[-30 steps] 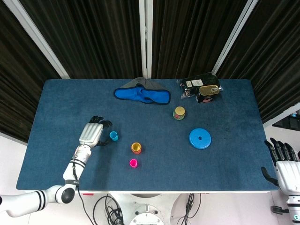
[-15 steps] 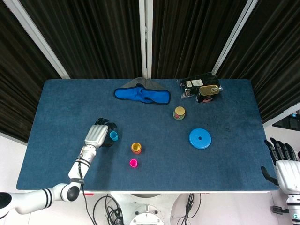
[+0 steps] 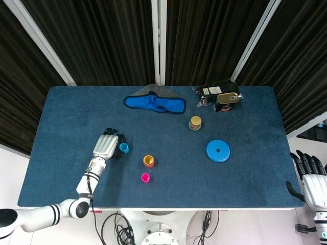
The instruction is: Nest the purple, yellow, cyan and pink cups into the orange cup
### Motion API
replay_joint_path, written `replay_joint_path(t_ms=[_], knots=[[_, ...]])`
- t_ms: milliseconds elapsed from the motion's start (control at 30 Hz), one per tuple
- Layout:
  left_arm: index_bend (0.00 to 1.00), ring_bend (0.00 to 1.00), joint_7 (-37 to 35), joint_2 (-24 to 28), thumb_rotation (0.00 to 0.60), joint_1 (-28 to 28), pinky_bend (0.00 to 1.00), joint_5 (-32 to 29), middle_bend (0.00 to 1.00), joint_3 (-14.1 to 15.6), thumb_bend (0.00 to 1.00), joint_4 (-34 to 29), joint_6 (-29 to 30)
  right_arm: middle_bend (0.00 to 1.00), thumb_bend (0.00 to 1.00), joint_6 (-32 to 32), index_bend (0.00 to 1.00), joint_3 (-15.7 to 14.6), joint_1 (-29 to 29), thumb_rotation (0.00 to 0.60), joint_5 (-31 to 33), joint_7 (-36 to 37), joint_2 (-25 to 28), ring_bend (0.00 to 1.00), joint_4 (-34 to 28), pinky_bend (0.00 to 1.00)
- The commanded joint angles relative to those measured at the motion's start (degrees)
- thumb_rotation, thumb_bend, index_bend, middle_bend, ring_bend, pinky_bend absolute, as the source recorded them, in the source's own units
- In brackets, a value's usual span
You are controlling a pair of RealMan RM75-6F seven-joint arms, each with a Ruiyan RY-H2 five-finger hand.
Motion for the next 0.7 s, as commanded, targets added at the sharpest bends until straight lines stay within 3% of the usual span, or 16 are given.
replay_joint_path(t_ms=[33,433,700], knots=[[0.45,0.17,-0.1,-0.2,0.6,0.0,0.12,0.2,0.46,0.0,0.24,0.2,0.3,0.0,0.3,0.0,0.0,0.0,0.0,0.6,0.0,0.1,0.0,0.0,0.0,0.0],[0.5,0.21,-1.1,-0.1,0.6,0.6,0.12,0.1,0.51,-1.0,0.25,-1.1,1.3,0.0,0.3,0.0,0.0,0.0,0.0,0.6,0.1,-0.2,-0.1,0.0,-0.1,0.0],[0.51,0.22,0.9,3.8,0.6,0.9,0.12,2.7,0.52,-1.8,0.25,-11.0,4.7,0.0,0.3,-0.7,0.0,0.0,0.3,0.6,0.2,-0.5,-0.4,0.0,0.0,0.0]])
